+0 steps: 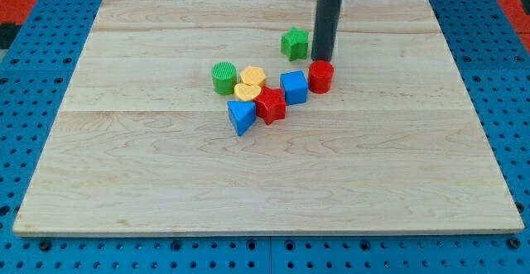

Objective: Move red circle closer to green star

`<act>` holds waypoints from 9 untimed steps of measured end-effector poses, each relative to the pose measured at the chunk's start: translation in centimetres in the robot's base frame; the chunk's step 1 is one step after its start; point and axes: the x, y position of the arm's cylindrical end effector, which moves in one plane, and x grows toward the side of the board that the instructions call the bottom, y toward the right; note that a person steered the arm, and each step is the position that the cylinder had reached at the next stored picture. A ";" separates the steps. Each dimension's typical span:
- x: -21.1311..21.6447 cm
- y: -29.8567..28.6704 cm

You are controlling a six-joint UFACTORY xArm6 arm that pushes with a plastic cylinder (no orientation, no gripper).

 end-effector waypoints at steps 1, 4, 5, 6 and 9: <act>0.1 2.6; 6.5 5.1; 6.7 5.1; 6.7 4.9; 4.9 -2.6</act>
